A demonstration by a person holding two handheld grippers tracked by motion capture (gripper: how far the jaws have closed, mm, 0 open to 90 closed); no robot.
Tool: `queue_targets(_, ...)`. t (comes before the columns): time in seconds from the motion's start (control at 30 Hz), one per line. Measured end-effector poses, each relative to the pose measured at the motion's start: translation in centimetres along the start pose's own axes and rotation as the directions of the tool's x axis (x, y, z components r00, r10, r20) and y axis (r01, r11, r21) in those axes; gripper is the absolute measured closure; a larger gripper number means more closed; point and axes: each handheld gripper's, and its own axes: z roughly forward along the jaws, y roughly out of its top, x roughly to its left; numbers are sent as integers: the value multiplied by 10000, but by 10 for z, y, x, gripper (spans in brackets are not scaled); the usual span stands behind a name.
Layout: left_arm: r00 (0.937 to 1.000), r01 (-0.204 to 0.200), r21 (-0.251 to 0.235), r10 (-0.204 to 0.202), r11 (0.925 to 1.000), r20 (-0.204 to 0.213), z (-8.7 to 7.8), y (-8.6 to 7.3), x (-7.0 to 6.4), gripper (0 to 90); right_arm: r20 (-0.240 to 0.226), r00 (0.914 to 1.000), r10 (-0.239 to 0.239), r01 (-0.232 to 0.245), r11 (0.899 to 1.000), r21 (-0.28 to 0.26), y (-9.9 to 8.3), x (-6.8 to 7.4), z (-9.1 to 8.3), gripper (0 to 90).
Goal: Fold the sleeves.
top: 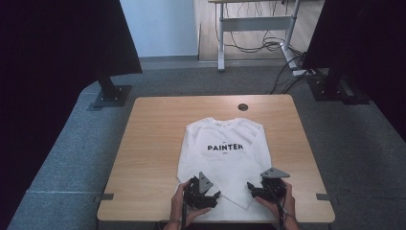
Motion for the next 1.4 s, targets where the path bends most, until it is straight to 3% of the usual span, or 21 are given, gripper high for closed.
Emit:
queue_targets(0.43, 9966, 725, -170, -731, 9972, -386, -8, -3, 31, 266, 26, 10000, 59, -59, 10000, 35, 0, -1, -1, 267)
queue_targets(0.67, 9938, 964, -265, -977, 9950, -539, -13, 5, 57, 262, -85, 9999, 123, -125, 9997, -212, 9, -4, -2, 265)
queue_targets(0.9, 9904, 1229, 156, -1216, 9923, -656, 16, 12, 85, 262, 124, 9998, -168, 168, 9998, 47, 28, -11, 17, 260)
queue_targets(1.1, 9897, 1323, 238, -1307, 9909, -589, 27, 12, 92, 260, 339, 9992, -223, 216, 9995, 212, 37, -23, 31, 259)
queue_targets(1.4, 9916, 1227, 122, -1220, 9924, -430, 27, 7, 99, 282, 280, 9994, -208, 205, 9997, 111, 38, -17, 41, 255)
